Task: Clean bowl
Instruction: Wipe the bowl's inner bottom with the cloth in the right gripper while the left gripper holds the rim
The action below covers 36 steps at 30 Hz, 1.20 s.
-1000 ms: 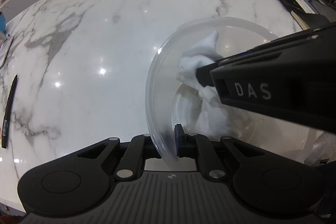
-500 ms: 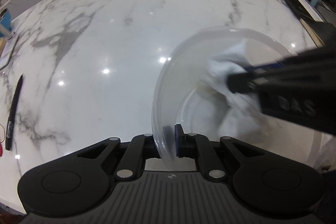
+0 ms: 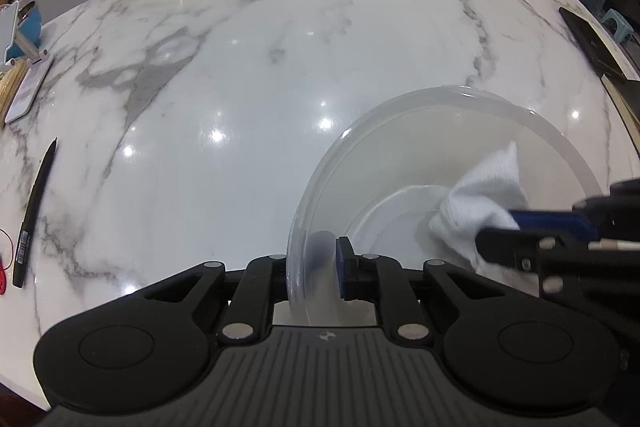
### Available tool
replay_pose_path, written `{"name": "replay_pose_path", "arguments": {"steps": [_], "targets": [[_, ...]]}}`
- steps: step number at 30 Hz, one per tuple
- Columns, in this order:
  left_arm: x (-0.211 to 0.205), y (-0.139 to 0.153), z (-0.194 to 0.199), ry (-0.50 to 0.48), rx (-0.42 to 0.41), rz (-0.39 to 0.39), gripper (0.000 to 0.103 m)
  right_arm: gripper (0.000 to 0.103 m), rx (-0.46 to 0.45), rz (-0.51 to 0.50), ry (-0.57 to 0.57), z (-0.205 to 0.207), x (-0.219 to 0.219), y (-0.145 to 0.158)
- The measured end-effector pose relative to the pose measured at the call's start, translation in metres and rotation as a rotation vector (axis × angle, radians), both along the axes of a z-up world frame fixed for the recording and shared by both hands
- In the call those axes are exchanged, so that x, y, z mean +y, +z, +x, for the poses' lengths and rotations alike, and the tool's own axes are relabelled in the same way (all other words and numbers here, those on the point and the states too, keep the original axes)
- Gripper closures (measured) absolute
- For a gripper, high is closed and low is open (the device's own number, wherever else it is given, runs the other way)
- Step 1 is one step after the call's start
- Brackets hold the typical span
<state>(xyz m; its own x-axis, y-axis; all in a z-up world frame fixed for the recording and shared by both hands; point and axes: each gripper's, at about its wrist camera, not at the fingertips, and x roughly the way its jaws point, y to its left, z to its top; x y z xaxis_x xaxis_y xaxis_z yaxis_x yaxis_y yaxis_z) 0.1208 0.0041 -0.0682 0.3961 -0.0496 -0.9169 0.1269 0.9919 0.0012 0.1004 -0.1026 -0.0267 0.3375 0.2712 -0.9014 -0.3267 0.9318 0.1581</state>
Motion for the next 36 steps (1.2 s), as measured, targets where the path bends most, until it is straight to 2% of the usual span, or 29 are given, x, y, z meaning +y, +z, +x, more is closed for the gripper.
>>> {"name": "replay_pose_path", "arguments": {"steps": [10,25,36], "targets": [[-0.006,-0.002,0.007,0.005,-0.002,0.006,0.09,0.091,0.008,-0.021,0.042,-0.013,0.002,0.002],[0.007,0.005,-0.004,0.012,-0.005,0.01,0.088,0.091,0.018,-0.03,0.119,-0.036,0.01,0.009],[0.007,0.006,-0.006,-0.001,-0.004,0.014,0.088,0.091,0.009,0.009,0.155,-0.047,0.016,0.016]]}}
